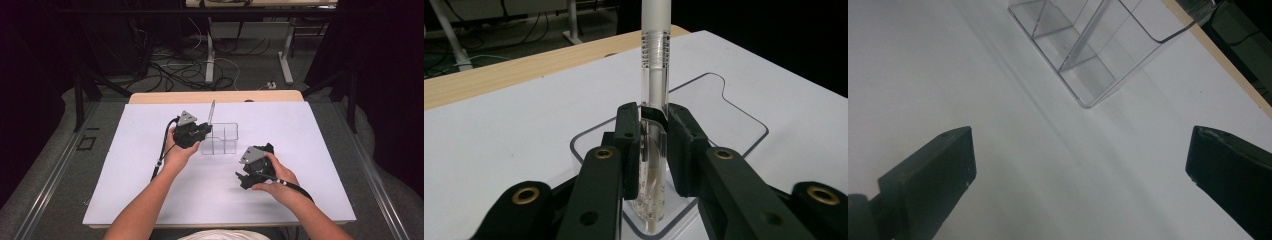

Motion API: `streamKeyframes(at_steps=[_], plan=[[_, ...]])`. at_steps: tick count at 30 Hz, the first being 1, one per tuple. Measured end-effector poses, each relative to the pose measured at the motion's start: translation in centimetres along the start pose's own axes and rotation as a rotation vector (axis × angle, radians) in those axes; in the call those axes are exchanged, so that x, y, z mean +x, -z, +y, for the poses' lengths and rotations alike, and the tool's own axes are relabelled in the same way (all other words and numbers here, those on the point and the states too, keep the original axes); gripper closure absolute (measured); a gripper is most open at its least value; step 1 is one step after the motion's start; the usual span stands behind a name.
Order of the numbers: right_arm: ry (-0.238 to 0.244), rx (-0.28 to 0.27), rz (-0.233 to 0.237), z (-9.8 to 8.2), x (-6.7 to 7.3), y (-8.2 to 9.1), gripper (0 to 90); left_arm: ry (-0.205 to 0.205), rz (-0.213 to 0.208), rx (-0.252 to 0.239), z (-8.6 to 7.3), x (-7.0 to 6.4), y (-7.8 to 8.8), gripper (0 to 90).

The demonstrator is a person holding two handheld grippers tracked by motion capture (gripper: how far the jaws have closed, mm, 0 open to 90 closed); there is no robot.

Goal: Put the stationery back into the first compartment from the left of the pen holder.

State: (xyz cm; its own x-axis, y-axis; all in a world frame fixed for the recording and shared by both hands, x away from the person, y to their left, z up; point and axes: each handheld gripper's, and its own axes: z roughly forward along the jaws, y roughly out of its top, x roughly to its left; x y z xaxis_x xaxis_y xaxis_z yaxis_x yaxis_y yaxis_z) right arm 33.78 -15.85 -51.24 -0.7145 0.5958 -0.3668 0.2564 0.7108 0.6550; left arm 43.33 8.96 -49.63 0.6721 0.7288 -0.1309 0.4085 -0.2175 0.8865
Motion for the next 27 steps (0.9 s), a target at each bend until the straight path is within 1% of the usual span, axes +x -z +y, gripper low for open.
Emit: streamKeyframes(at_steps=[1,3,6,7,8,9,10,12,15,18,21,22,23,24,27], plan=[[-0.001,0.002,-0.003,0.0,0.0,0.0,0.0,0.003,0.000,0.004,0.0,0.0,0.0,77.5],[-0.004,-0.002,-0.003,0.0,0.0,0.1,0.0,-0.008,0.009,0.016,0.0,0.1,0.0,77.3],[-0.006,-0.006,-0.004,0.1,0.0,0.1,0.0,0.008,0.009,0.022,0.0,0.0,0.1,76.8],[-0.006,-0.007,-0.002,0.1,0.0,0.1,0.0,0.002,0.009,0.024,0.0,0.0,0.2,76.4],[-0.007,-0.007,-0.003,0.0,-0.1,0.2,0.0,0.004,0.008,0.022,0.1,0.0,0.3,76.2],[-0.010,-0.015,0.000,0.0,-0.1,0.1,0.0,0.015,0.003,0.023,0.1,0.0,0.4,75.5],[-0.012,-0.007,0.001,0.0,-0.1,0.2,0.0,0.023,-0.001,0.017,0.2,-0.1,0.6,73.9],[-0.009,-0.008,0.001,0.0,-0.2,0.2,0.0,0.022,-0.001,-0.003,0.5,-0.1,1.2,69.1],[-0.009,-0.008,0.000,0.0,-0.2,0.2,0.0,0.026,0.012,-0.033,0.8,-0.1,2.0,59.6],[-0.009,-0.004,-0.003,0.0,-0.2,0.2,0.0,0.031,0.020,-0.047,1.1,0.3,3.0,48.9],[-0.004,-0.007,-0.002,0.0,-0.2,0.1,0.0,0.038,0.014,-0.065,1.2,0.9,3.9,39.8],[-0.012,-0.005,-0.002,0.0,-0.2,0.2,0.0,0.034,0.019,-0.066,1.2,1.0,4.2,35.9],[-0.008,-0.007,-0.001,0.0,-0.2,0.1,0.0,0.036,0.026,-0.065,1.2,1.2,4.5,33.0],[-0.004,-0.007,-0.001,0.0,-0.2,0.1,0.0,0.035,0.028,-0.064,1.2,1.3,4.8,30.8],[-0.014,-0.005,-0.002,0.0,-0.1,0.1,0.0,0.036,0.043,-0.067,1.3,1.7,5.9,23.8]])
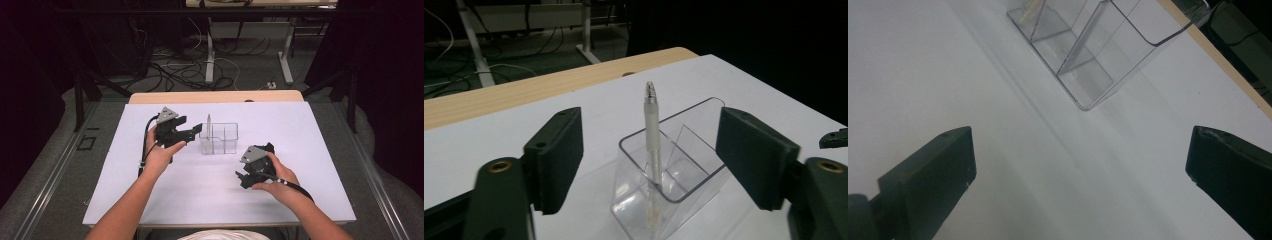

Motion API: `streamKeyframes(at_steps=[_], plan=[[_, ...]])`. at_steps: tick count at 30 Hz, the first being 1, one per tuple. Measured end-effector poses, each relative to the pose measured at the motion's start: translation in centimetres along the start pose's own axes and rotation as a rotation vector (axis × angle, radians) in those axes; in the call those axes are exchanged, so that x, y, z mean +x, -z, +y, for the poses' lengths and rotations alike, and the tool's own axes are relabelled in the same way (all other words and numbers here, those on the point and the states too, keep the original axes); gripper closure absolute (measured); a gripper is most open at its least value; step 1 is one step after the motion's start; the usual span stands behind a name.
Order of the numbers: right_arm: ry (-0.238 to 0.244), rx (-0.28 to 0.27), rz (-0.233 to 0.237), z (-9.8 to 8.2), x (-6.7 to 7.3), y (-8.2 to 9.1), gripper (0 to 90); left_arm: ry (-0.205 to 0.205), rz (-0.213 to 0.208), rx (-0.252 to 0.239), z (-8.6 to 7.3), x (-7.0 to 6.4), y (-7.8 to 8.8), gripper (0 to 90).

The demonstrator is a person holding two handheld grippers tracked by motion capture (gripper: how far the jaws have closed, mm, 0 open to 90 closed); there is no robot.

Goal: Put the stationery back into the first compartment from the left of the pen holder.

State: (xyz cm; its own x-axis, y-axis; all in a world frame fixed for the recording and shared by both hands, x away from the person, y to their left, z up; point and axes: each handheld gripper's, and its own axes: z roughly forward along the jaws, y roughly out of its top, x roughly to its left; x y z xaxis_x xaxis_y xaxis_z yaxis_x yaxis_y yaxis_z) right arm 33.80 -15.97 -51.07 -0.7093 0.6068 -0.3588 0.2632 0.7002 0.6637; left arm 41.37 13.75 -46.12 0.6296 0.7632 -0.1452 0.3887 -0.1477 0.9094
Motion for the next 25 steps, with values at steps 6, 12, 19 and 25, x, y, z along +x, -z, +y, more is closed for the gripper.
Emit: streamKeyframes(at_steps=[6,12,19,25], plan=[[-0.005,0.000,-0.001,0.0,0.0,0.0,0.0,0.006,0.007,0.021,-0.1,1.0,1.9,20.9],[-0.011,0.000,0.002,-0.1,-0.2,0.0,0.0,0.037,0.049,0.049,-0.8,2.0,3.8,19.1],[-0.016,-0.002,0.002,-0.2,-0.4,0.0,0.0,0.107,0.060,0.055,-2.2,3.1,5.4,7.3],[-0.034,0.000,-0.005,-0.3,-0.5,0.0,0.0,0.092,0.096,0.071,-3.3,3.7,6.6,0.1]])
